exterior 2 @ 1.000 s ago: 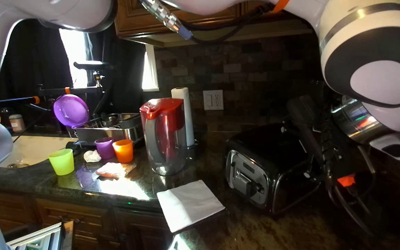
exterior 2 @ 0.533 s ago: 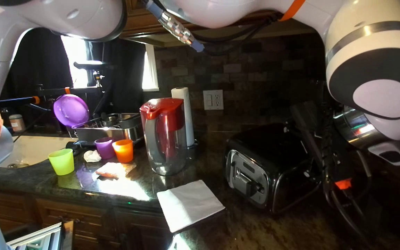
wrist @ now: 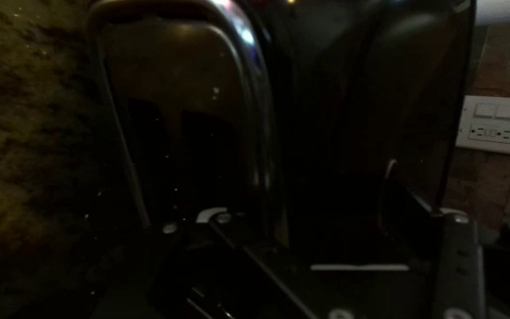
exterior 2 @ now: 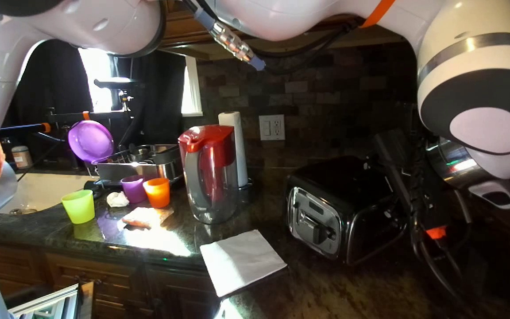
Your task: Turn the toaster over in its upright position
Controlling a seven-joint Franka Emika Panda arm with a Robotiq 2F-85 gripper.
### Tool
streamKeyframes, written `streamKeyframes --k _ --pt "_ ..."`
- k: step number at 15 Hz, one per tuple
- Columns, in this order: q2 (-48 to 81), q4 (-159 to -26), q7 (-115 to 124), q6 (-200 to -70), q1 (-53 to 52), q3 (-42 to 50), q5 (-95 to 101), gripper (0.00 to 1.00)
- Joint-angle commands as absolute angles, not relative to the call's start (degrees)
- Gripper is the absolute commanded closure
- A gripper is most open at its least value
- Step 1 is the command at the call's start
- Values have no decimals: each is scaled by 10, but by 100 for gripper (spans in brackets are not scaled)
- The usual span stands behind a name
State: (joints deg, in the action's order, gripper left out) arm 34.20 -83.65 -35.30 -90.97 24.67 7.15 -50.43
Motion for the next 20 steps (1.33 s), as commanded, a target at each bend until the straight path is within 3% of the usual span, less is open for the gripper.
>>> streamKeyframes --k 1,3,9,20 --pt "353 -821 -356 -903 258 65 -528 48" --pt "350 -821 -358 -907 256 67 -538 57" --pt "331 -830 -365 -932 240 76 -522 67" --pt "304 -848 -362 -952 211 76 -478 72"
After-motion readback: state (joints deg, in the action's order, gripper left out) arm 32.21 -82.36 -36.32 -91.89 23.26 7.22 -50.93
